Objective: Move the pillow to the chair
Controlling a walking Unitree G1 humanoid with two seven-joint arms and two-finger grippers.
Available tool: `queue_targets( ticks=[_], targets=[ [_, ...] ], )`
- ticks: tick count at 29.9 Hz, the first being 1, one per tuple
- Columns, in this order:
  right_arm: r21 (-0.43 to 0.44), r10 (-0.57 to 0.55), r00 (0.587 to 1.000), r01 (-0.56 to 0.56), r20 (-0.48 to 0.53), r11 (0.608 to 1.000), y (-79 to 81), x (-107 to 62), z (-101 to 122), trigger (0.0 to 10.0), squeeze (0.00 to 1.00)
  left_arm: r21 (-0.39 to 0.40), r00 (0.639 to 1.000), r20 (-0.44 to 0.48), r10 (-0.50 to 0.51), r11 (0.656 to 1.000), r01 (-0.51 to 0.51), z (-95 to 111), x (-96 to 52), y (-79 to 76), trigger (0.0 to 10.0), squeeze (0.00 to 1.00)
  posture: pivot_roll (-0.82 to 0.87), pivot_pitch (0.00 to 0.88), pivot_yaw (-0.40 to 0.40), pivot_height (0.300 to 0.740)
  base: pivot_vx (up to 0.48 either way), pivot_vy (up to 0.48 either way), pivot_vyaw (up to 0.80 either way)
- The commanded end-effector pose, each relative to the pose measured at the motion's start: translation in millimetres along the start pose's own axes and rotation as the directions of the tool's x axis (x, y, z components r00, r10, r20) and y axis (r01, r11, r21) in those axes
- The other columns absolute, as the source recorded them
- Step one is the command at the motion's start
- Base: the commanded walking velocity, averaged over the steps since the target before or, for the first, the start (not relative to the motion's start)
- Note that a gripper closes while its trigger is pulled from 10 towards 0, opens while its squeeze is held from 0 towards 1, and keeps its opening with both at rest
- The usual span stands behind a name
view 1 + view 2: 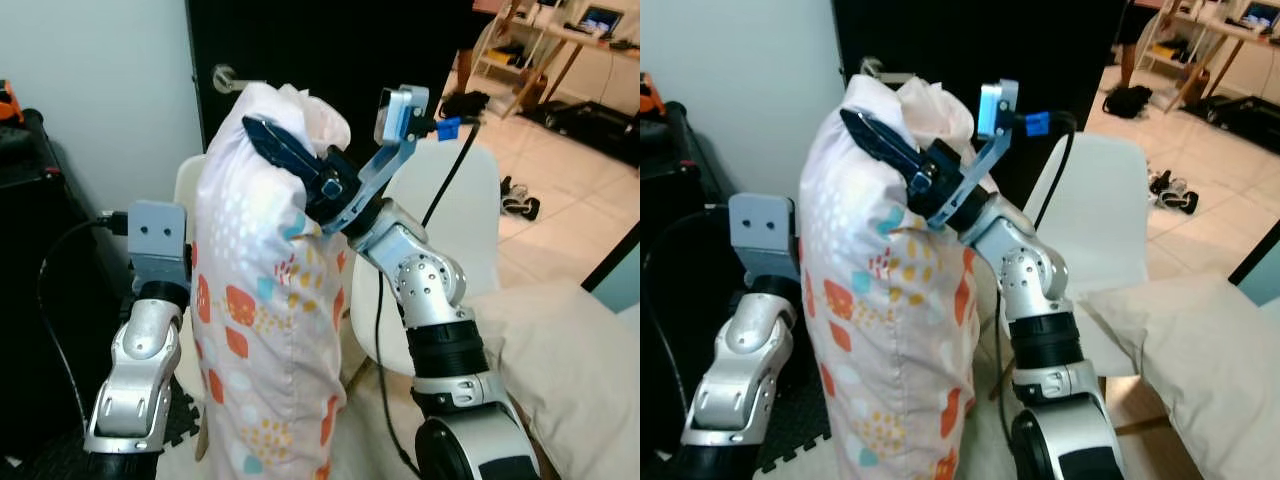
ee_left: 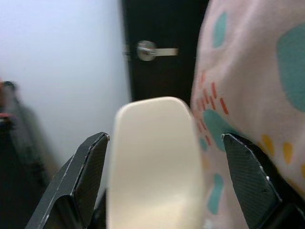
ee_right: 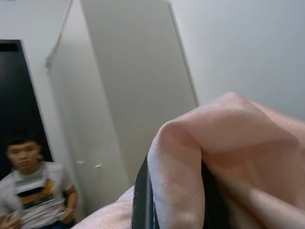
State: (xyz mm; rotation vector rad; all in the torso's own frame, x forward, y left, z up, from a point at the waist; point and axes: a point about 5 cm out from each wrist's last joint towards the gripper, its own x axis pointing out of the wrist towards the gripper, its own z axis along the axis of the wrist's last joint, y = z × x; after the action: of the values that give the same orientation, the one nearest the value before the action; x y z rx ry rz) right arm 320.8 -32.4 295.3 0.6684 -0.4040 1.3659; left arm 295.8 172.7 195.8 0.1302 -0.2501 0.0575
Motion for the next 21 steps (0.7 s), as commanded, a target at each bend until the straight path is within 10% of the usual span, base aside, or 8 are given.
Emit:
queue_targets(
  ticks=[1,21],
  targets=[
    [-0.038,0.056,0.998,-0.054,0.04,0.998,9.0,7.8,9.4,0.0,0.0,0.007,1.0,-0.003,-0.017,1.0,0.017,-1.0,-0.1,-4.6,10.0,0.0,0.02,0.0,-0.111,0.74,0.0,0.0,0.61],
    [-0.043,0.024,0.999,-0.022,0.048,0.999,5.3,5.8,9.3,0.0,0.0,0.007,1.0,-0.002,-0.022,1.0,0.022,-0.3,-0.1,-4.8,10.0,0.0,0.03,0.0,-0.108,0.74,0.0,0.0,0.61]
  ],
)
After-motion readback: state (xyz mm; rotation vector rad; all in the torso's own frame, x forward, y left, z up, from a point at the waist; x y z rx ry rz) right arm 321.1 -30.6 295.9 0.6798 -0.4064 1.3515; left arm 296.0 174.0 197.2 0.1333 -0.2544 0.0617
